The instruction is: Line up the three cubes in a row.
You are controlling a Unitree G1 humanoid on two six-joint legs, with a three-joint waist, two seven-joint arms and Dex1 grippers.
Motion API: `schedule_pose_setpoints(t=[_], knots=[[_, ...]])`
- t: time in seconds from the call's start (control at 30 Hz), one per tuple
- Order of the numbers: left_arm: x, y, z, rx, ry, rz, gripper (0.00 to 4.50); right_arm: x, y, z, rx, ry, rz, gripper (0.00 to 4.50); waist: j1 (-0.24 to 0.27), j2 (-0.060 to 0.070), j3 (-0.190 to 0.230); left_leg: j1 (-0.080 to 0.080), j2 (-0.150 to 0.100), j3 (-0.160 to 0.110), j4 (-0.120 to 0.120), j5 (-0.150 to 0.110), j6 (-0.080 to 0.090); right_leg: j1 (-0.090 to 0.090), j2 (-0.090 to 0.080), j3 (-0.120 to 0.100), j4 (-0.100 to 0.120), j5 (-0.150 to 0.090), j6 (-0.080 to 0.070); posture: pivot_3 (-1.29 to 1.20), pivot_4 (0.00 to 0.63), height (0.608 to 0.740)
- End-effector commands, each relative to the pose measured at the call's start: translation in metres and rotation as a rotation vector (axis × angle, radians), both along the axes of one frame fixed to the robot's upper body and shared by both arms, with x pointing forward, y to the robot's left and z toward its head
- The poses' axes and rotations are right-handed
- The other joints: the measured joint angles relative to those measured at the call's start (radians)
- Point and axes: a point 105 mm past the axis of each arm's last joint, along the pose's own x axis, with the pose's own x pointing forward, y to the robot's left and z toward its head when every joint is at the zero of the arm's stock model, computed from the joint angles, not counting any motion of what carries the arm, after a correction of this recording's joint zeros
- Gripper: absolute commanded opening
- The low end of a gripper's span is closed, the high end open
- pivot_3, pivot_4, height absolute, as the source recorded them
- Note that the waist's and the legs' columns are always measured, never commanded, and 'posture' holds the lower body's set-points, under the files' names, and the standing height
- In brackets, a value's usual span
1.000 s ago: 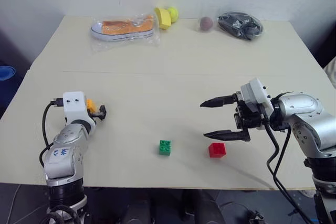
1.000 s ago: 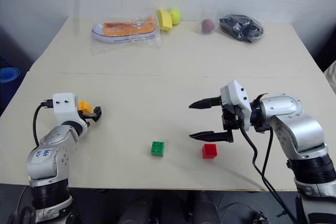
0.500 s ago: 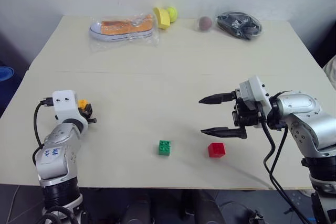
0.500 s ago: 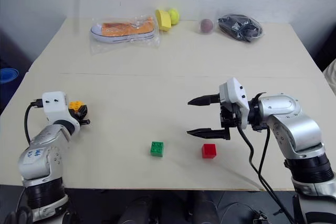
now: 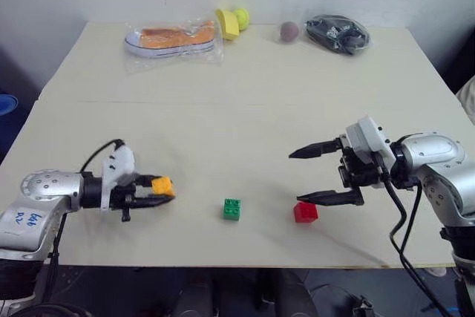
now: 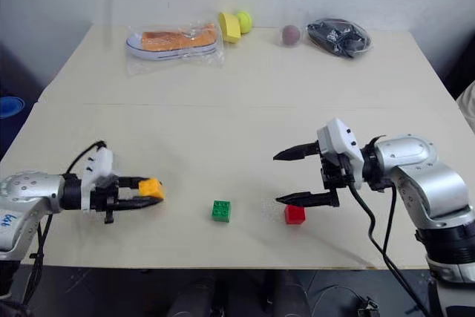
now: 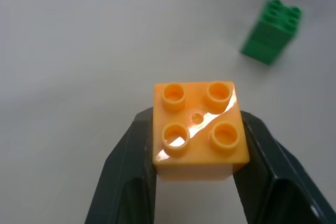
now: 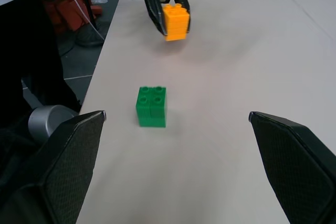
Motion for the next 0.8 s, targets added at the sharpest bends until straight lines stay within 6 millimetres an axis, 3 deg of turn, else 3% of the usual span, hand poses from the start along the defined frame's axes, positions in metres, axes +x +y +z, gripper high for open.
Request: schedule_pose_setpoints(t=[0.03,0.33,0.63,0.67,0.8], knots=[[-0.003,-0.005,-0.007,0.076,-0.051,-0.165,1.53,-0.012,-0.006,0.011,-0.017,-0.048,0.0,4.5,0.002,0.0,0.0,0.0,0.0,0.001,0.0,0.0,0.0,-0.001,0.0,0.0,0.0,0.0,0.0,0.0,0.15,0.74],[0.019,-0.012,-0.013,0.066,-0.103,-0.245,1.53,-0.028,-0.014,0.009,-0.039,-0.025,-0.052,4.5,0.002,0.0,0.0,0.0,0.0,0.003,0.0,0.0,0.001,-0.002,0.001,0.002,0.002,0.0,0.0,0.0,0.15,0.74],[0.019,-0.016,-0.024,0.054,-0.087,-0.251,1.53,-0.03,-0.013,0.007,-0.045,-0.021,-0.066,4.5,0.003,0.0,0.0,0.0,0.0,0.003,0.001,0.001,0.001,-0.002,0.001,0.002,0.003,0.0,0.0,0.0,0.15,0.74],[0.018,-0.015,-0.024,0.053,-0.078,-0.249,2.27,-0.029,-0.013,0.007,-0.046,-0.021,-0.067,4.5,0.003,0.0,0.0,0.0,0.0,0.003,0.001,0.001,0.001,-0.002,0.001,0.002,0.003,0.0,0.0,0.0,0.15,0.74],[0.018,-0.012,-0.023,0.06,-0.076,-0.224,3.33,-0.026,-0.013,0.005,-0.057,-0.029,-0.069,4.5,0.003,0.0,0.0,0.0,0.0,0.003,0.001,0.001,0.001,-0.002,0.001,0.002,0.003,0.0,0.0,0.0,0.15,0.74]])
